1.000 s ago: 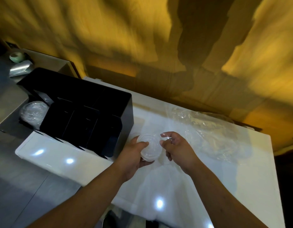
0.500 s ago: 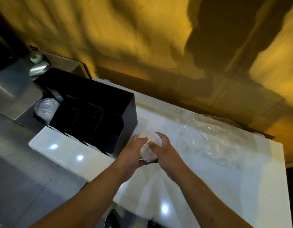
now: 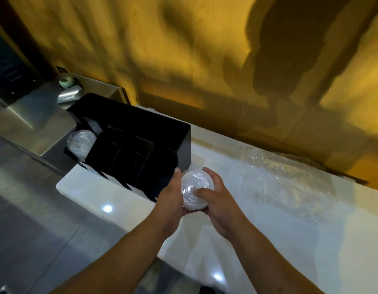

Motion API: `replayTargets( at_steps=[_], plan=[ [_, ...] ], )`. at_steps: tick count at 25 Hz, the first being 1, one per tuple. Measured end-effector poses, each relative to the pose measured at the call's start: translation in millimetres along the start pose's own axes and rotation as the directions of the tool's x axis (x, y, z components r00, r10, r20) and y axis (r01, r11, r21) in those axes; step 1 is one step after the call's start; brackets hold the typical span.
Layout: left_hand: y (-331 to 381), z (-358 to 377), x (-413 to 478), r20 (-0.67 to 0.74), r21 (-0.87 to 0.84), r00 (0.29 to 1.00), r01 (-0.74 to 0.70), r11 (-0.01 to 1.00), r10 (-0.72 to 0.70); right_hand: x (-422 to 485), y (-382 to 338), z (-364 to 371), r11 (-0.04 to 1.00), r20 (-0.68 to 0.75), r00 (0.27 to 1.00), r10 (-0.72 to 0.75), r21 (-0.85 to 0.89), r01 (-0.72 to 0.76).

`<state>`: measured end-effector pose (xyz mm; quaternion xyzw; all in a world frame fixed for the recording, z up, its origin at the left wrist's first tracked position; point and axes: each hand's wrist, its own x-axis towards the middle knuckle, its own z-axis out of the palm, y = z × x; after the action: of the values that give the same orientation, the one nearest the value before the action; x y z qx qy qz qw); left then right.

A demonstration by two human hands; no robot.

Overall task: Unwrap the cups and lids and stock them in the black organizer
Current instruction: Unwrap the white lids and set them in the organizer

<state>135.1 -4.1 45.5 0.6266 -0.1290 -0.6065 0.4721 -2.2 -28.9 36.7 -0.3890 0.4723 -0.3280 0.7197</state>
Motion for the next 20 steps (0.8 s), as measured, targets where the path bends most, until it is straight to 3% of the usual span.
replayTargets(
  at_steps=[4,7,12,16,20],
  plan=[
    [18,-27,-7,0.036,0.073,0.999,-0.025,0.997,0.022,-5,2,35,0.999,-0.045,0.998,-0.044,-0.006,0.044],
    [39,-72,-10,0.165,0.223,0.984,-0.106,0.969,0.07,-10,15,82,0.998,-0.097,0.993,-0.063,0.004,0.064],
    [62,-145,-19,0.189,0.233,0.982,-0.063,0.97,0.019,-14,32,167,0.996,-0.201,0.976,-0.084,-0.023,0.081],
    [71,-187,-9,0.362,0.238,0.928,-0.18,0.954,0.085,-18,37,190,0.989,-0.207,0.969,-0.138,-0.081,0.123],
    [72,-200,-1,0.393,0.268,0.912,-0.235,0.934,0.117,-15,36,195,0.995,-0.186,0.978,-0.097,0.007,0.1]
  ],
)
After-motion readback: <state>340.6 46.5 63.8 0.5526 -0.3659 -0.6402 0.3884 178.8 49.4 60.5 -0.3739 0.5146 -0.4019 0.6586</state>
